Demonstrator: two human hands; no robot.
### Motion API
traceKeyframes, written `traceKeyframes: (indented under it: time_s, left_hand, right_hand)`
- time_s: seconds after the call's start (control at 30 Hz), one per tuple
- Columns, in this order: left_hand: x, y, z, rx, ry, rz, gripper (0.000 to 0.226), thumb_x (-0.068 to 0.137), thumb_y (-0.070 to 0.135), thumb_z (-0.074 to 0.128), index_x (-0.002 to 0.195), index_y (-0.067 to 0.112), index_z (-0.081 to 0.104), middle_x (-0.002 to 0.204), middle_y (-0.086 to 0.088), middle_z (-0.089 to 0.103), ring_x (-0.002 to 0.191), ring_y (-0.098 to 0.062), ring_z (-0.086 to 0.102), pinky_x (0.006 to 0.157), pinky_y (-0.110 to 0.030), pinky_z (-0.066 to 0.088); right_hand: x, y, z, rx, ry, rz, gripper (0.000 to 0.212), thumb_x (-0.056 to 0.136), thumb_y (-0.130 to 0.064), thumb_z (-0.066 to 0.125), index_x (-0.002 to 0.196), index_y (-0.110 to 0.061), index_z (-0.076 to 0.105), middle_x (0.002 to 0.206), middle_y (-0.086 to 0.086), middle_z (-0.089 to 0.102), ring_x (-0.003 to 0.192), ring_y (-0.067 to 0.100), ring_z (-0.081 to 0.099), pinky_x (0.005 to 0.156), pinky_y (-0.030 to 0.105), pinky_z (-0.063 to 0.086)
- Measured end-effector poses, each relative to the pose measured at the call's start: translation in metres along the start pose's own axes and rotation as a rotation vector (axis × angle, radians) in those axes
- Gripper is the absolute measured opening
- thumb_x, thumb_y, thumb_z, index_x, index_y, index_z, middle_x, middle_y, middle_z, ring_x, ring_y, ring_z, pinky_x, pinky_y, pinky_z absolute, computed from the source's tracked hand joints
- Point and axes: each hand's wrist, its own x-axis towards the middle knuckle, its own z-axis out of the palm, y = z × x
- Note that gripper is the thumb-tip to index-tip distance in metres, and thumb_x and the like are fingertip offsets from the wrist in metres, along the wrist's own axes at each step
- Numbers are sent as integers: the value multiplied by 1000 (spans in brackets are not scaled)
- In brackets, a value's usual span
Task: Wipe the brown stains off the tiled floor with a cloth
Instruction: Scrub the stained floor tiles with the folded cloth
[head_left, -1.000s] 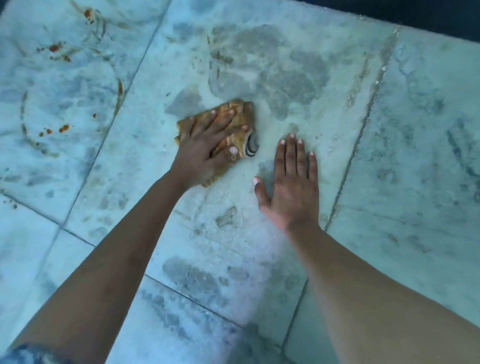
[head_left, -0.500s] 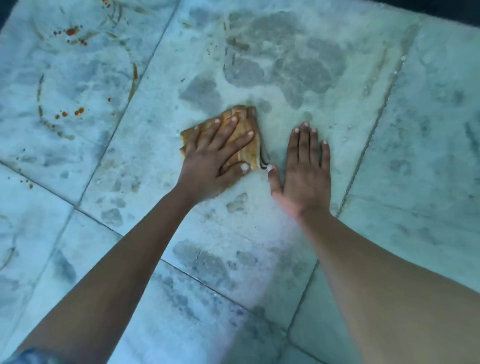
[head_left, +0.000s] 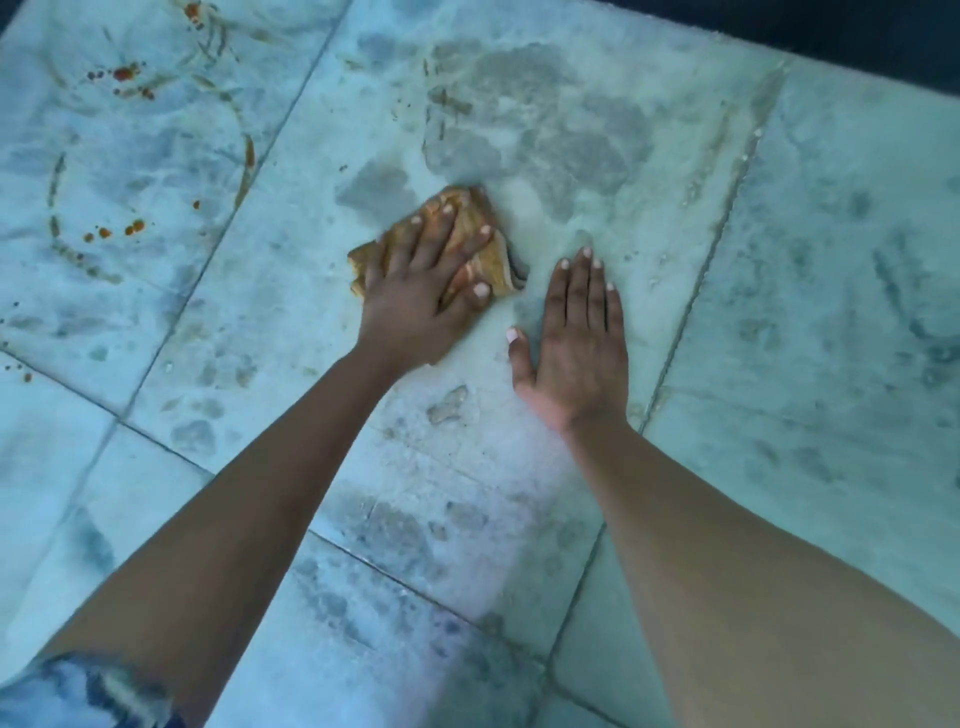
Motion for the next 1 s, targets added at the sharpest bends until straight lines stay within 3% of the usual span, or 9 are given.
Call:
traceKeyframes:
  time_s: [0.1, 0.3, 0.37, 0.47, 0.57, 0.67, 0.8, 0.9, 1.0]
  left_hand:
    - [-50, -42, -5, 47, -6, 27, 65, 87, 69, 15, 145, 40, 22, 157, 3, 19, 145, -26, 15, 114, -52, 11]
    - [27, -47, -19, -55, 23, -482, 58, 96, 56, 28, 149, 34, 19, 160, 6, 6, 146, -27, 4, 114, -55, 4]
    - [43, -14, -14, -63, 2, -411, 56, 96, 55, 28, 148, 37, 19, 160, 7, 4, 146, -28, 2, 114, -56, 4]
    - [10, 26, 4, 3, -47, -123, 56, 91, 62, 23, 145, 46, 17, 160, 7, 6, 146, -25, 2, 114, -55, 4]
    - [-46, 9, 6, 32, -50, 82, 64, 84, 69, 15, 144, 47, 21, 158, 7, 15, 145, -25, 12, 113, -54, 10]
    - [-51, -40, -5, 22, 42, -90, 63, 87, 63, 26, 144, 37, 29, 156, 2, 23, 143, -27, 19, 110, -49, 16]
    - [34, -56, -19, -79, 108, -395, 58, 93, 54, 36, 145, 31, 32, 157, 1, 21, 143, -28, 17, 113, -55, 13]
    - [118, -30, -28, -83, 90, -412, 54, 96, 48, 36, 146, 28, 29, 158, 2, 18, 144, -26, 16, 112, -56, 13]
    - [155, 20, -23, -78, 17, -260, 55, 96, 48, 36, 147, 30, 27, 158, -1, 16, 144, -29, 13, 113, -55, 10]
  right_hand:
    - [-2, 1, 1, 7, 17, 3, 78, 89, -48, 17, 148, 2, 6, 156, 22, 2, 145, 31, 1, 119, 40, 0]
    - [-3, 6, -4, 81, -15, -42, 78, 90, -50, 12, 147, 1, -3, 157, 18, -6, 146, 26, -6, 117, 34, -8]
    - [-2, 17, -5, 101, 8, -17, 79, 87, -51, 9, 148, -1, 0, 157, 17, -4, 146, 25, -5, 117, 33, -8]
    - [-1, 47, -7, 68, 74, 38, 82, 84, -54, 3, 149, -4, 8, 158, 15, 3, 146, 25, 1, 117, 37, -4]
    - [-2, 60, -8, 2, 71, 25, 79, 85, -53, 5, 150, -9, 11, 158, 13, 7, 146, 25, 4, 117, 39, -3]
    - [-1, 59, -7, -18, 62, 36, 76, 87, -52, 8, 150, -10, 10, 158, 12, 6, 146, 25, 3, 118, 39, -3]
    - [-1, 61, -5, 8, 90, 31, 72, 90, -50, 17, 150, -8, 17, 157, 14, 14, 145, 27, 10, 118, 42, 3]
    - [-1, 61, -4, 17, 96, 27, 71, 90, -48, 21, 148, -7, 22, 156, 16, 18, 145, 28, 14, 118, 44, 8]
    - [-1, 61, -3, 3, 97, 24, 71, 90, -48, 22, 148, -6, 23, 155, 17, 19, 144, 29, 16, 117, 45, 10]
